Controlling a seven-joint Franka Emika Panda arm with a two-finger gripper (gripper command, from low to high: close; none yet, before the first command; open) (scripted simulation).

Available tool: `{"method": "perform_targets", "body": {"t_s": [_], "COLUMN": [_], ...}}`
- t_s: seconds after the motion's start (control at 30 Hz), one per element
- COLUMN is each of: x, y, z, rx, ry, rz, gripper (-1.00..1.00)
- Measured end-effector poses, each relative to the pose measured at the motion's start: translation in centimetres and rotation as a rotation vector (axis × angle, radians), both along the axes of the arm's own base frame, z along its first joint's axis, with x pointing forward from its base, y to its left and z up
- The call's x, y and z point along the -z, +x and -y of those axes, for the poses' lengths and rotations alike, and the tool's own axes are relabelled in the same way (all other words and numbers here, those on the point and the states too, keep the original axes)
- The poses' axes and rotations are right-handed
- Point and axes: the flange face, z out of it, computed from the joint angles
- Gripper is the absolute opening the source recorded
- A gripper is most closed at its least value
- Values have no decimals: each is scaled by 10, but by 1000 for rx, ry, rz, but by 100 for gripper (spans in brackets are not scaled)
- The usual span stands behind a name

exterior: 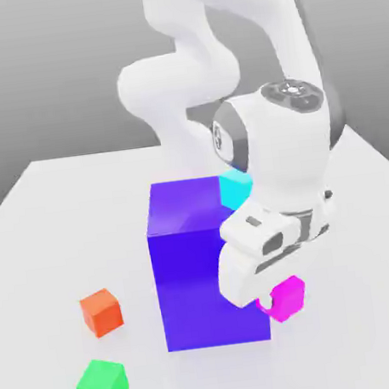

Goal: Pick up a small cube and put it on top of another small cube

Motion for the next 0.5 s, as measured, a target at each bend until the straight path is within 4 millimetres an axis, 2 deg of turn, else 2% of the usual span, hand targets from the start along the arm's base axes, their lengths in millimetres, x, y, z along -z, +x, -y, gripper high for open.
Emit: {"method": "perform_targets", "body": {"t_s": [0.1, 0.2, 0.23, 0.3, 0.37, 0.4, 0.5], "x": [-8, -14, -9, 12, 37, 46, 46], "y": [15, 12, 10, 8, 7, 6, 6], "z": [81, 158, 175, 189, 193, 193, 193], "rx": [149, 284, 316, 340, 346, 348, 348], "ry": [11, 22, 27, 30, 30, 30, 30], "rz": [13, 34, 42, 48, 49, 49, 49], "gripper": [-100, -100, -100, -100, -100, 100, 100]}}
